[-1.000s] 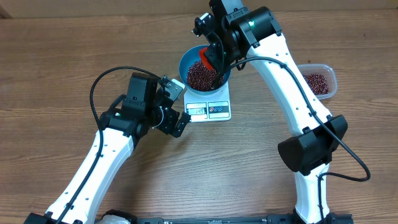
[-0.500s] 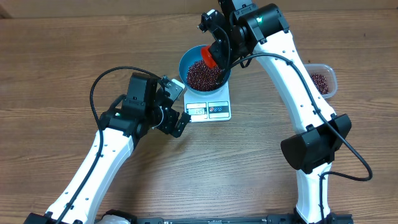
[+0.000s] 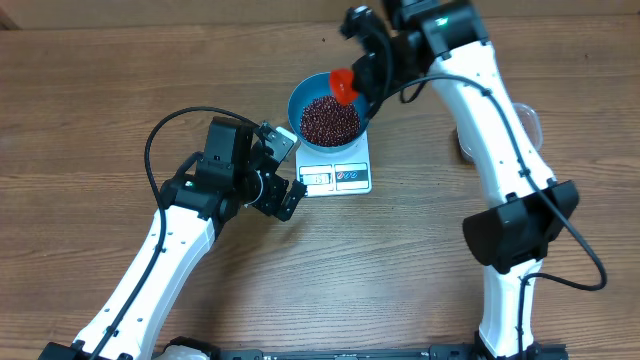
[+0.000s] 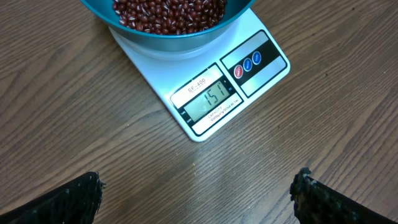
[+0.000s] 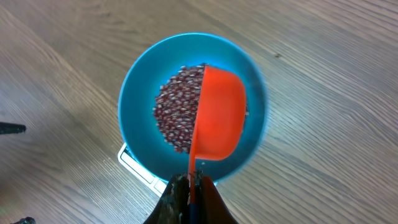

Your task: Scoop item into bowl and weigh 150g on scale

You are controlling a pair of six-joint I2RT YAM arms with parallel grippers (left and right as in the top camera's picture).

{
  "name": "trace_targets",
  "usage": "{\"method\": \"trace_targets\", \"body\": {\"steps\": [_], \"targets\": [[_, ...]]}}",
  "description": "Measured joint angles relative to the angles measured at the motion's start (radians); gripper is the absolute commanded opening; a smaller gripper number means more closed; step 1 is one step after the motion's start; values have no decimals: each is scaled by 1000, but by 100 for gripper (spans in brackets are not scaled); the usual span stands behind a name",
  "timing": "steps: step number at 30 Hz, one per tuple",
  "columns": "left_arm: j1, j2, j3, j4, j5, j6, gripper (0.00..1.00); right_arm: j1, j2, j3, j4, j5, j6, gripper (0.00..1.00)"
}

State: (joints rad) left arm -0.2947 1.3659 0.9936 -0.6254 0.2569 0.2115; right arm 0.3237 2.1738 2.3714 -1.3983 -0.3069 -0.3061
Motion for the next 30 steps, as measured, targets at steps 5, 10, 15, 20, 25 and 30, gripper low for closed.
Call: {"method": "trace_targets", "body": {"steps": [5,10,15,20,25,30], "targets": [[0,0,0,0,0,0,100,-88,-18,0,0,-58,13,4],[0,0,0,0,0,0,100,-120,-45,0,0,-82,18,4],[0,0,0,0,0,0,100,-120,-48,0,0,-90,18,4],[0,0,0,0,0,0,100,-120,-48,0,29,-95,18,4],[0,0,0,0,0,0,100,-120,-48,0,52,-97,18,4],[0,0,0,0,0,0,100,-119,-48,0,52,-98,18,4]]}}
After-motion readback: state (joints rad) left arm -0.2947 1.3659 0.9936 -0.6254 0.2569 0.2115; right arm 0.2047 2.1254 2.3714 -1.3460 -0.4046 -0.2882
